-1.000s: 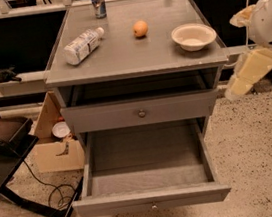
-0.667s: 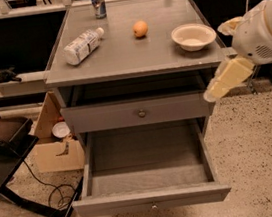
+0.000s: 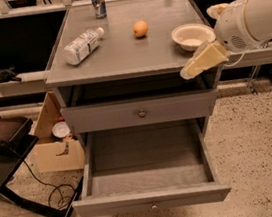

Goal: Place orange into middle drawer

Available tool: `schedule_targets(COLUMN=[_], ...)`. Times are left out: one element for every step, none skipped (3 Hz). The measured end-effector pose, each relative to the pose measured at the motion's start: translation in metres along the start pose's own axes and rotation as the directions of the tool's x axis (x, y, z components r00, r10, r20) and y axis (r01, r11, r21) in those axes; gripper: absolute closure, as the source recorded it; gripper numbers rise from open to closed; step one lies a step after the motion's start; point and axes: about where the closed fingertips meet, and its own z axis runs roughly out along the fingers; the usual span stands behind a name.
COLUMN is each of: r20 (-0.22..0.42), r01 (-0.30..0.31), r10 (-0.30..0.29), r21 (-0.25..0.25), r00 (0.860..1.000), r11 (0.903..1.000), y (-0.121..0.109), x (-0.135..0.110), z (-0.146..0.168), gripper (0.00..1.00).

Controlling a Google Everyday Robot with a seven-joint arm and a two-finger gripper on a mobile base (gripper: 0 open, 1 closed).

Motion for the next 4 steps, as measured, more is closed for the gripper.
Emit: schedule_targets(r20=[0.000, 0.091, 0.170, 0.197], r01=[0.000, -0.047, -0.089, -0.154], r10=[0.000, 0.045, 0.079, 0.133], r21=[0.000, 0.026, 0.052, 0.094], r00=[1.000, 0.995, 0.982, 0.971], r11=[1.0000, 0.9986, 0.9947, 0.9836], y=[0.000, -0.024, -0.053, -0.094], x=[0.000, 0.003, -0.001, -0.005], z=[0.000, 0.030, 0.059, 0.093], gripper=[0.00, 0.00, 0.00, 0.00])
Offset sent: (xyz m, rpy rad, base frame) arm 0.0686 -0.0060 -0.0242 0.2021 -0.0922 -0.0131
